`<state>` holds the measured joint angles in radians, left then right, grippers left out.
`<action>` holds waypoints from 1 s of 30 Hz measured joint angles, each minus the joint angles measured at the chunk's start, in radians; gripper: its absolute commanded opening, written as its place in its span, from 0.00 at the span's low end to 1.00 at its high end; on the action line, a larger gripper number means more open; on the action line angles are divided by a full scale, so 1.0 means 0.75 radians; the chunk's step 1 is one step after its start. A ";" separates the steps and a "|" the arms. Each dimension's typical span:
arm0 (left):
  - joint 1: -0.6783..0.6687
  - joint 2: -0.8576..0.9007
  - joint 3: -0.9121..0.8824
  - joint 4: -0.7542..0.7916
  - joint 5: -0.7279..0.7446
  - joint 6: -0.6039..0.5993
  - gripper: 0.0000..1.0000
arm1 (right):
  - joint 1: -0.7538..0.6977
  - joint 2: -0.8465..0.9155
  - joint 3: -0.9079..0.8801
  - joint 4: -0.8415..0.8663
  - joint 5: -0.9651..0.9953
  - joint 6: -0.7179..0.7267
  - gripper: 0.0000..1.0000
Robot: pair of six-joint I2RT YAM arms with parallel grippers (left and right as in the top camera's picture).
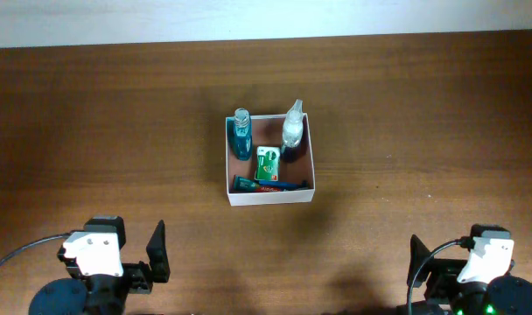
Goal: Pack container
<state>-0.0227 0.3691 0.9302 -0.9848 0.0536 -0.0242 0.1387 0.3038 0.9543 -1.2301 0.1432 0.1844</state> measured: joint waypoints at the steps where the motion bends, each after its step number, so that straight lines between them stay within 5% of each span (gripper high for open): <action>1: 0.000 0.000 -0.001 -0.001 0.000 -0.001 0.99 | -0.001 0.000 0.000 -0.002 0.001 0.000 0.98; 18: 0.000 0.000 -0.004 -0.004 0.000 -0.005 0.99 | -0.001 -0.111 -0.022 0.016 0.011 0.000 0.98; 30: 0.000 0.000 -0.007 -0.005 0.000 -0.005 0.99 | -0.030 -0.385 -0.706 0.738 -0.048 0.001 0.98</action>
<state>-0.0227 0.3691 0.9253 -0.9886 0.0536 -0.0277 0.1165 0.0151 0.4248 -0.6769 0.1074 0.1848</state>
